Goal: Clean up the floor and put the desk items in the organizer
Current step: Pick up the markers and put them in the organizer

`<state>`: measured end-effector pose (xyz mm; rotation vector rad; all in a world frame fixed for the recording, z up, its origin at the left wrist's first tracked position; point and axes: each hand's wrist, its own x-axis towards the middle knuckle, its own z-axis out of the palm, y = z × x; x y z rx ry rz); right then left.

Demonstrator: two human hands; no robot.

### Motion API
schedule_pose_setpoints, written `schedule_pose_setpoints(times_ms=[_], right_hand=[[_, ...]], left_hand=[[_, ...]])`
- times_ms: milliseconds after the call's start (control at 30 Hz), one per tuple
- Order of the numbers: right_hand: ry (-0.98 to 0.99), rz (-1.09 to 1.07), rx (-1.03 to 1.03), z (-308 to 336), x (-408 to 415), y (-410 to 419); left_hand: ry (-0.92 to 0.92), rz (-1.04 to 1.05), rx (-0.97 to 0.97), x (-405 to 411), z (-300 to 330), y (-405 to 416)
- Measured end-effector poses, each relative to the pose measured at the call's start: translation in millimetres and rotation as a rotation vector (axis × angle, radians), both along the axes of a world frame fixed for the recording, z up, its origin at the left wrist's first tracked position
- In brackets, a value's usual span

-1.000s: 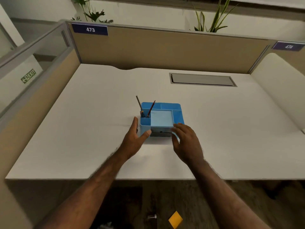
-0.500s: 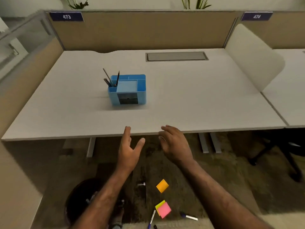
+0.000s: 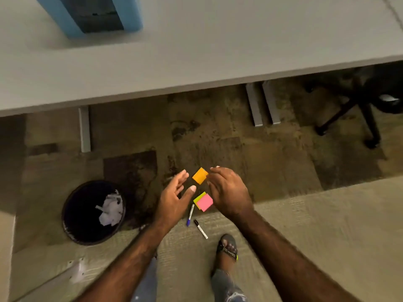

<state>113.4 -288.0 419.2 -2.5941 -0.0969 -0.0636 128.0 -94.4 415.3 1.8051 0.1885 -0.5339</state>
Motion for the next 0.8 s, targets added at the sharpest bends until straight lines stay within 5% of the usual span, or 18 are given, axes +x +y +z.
schedule_pose_setpoints(times_ms=[500,800], right_hand=[[0.482,-0.125,0.023,-379,-135,45],[0.676,-0.137,-0.035,-522,-157,89]], left_hand=[[0.297,-0.286,0.200,-85,-408,45],[0.299,-0.197,0.453,-119,-534,63]])
